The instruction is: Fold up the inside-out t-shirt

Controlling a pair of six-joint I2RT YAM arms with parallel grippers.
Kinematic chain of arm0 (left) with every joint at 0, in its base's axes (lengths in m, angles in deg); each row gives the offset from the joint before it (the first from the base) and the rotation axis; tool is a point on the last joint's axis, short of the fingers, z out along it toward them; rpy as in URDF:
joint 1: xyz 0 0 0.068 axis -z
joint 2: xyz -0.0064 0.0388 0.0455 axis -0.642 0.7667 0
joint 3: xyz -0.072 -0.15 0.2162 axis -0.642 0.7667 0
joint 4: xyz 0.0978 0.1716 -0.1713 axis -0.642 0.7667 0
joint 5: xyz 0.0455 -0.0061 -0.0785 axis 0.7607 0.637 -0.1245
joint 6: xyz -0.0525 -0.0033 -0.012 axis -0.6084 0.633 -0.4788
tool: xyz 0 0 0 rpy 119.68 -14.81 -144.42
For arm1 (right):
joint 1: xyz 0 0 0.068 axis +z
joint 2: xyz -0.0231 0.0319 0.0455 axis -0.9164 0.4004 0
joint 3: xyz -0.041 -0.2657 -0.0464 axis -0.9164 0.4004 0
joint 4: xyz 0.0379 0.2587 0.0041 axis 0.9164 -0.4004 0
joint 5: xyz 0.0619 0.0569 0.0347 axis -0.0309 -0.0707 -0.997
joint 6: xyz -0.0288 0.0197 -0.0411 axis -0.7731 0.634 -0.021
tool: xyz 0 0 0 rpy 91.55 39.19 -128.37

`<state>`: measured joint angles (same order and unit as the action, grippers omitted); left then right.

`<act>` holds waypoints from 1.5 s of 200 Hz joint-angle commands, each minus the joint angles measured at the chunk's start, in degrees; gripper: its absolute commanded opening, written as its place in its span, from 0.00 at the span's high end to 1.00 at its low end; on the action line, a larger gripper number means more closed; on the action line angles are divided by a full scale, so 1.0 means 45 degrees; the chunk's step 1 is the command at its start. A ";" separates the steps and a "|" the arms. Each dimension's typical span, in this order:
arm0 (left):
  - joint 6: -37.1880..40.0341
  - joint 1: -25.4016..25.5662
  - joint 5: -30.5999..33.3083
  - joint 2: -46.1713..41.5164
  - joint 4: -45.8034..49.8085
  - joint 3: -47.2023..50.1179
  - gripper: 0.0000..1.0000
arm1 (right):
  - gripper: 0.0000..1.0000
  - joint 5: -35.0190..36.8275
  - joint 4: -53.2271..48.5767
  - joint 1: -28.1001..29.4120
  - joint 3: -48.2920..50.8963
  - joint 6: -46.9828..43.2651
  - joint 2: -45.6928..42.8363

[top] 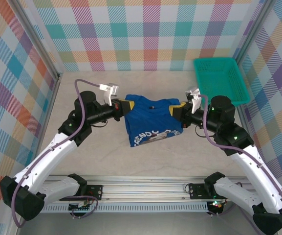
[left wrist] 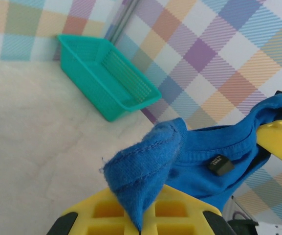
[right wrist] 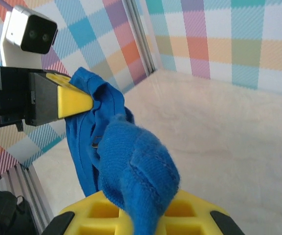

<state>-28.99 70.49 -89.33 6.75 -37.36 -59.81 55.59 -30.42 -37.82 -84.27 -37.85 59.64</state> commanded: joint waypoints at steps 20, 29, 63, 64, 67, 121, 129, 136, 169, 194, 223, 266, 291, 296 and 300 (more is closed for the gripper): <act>-0.1553 0.0591 -0.0491 -0.0631 0.0192 0.0071 1.00 | 1.00 0.0126 -0.2168 0.0095 -0.0768 -0.0119 -0.1099; -0.1661 0.0580 -0.0105 -0.0616 0.0609 -0.0016 1.00 | 1.00 0.0309 -0.2220 0.0095 -0.0768 -0.0076 -0.1075; -0.1272 0.0353 0.2445 0.1288 0.2115 -0.0966 1.00 | 1.00 0.2273 -0.1636 0.0094 -0.0960 -0.0063 0.1044; -0.1250 0.0337 0.2518 0.1382 0.2123 -0.0995 1.00 | 1.00 0.2273 -0.1636 0.0094 -0.0960 -0.0063 0.1044; -0.1220 0.0282 0.2692 0.1684 0.2120 -0.1098 1.00 | 1.00 0.2618 -0.1553 0.0095 -0.1070 -0.0117 0.1538; -0.0606 -0.1447 0.5134 1.0855 0.2657 -0.6272 0.80 | 0.74 0.6332 -0.0275 -0.0580 -0.4802 -0.0703 1.0901; -0.0607 -0.1631 0.5239 1.2207 0.3550 -0.7614 0.70 | 0.66 0.6669 -0.0779 -0.0670 -0.6030 -0.0814 1.2338; -0.0560 -0.1722 0.5544 1.3014 0.3997 -0.8535 0.63 | 0.62 0.7024 -0.1372 -0.0686 -0.7106 -0.0954 1.3428; -0.0300 -0.1847 0.6554 1.2364 0.3978 -0.7538 0.45 | 0.50 0.6964 -0.2011 -0.0667 -0.7149 -0.1009 1.3785; -0.0915 -0.1737 0.5408 0.9517 0.1974 -0.3739 0.40 | 0.46 0.4361 -0.1069 -0.0648 -0.4458 -0.0392 1.2133; -0.1144 -0.0914 0.3013 0.8476 0.0512 -0.2093 0.40 | 0.48 0.1472 0.0438 -0.0636 -0.2609 0.0588 1.1655; -0.1286 -0.0142 0.1459 1.0857 -0.0858 -0.3065 0.47 | 0.58 0.0655 0.0694 -0.1285 -0.3038 0.1364 1.3291; -0.0906 -0.0307 0.2679 1.1953 0.0113 -0.3718 0.52 | 0.62 0.0552 0.0568 -0.1628 -0.3425 0.1457 1.4139; -0.0900 -0.0351 0.2904 1.2019 0.0334 -0.3700 0.53 | 0.63 0.0561 0.0371 -0.1671 -0.3509 0.1467 1.4269; -0.0886 -0.0378 0.3066 1.2018 0.0493 -0.3605 0.54 | 0.63 0.0577 0.0251 -0.1698 -0.3521 0.1465 1.4364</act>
<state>-34.02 70.33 -79.08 59.04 -39.11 -75.02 60.86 -28.39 -44.09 -97.73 -33.02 121.71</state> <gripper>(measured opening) 0.478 0.382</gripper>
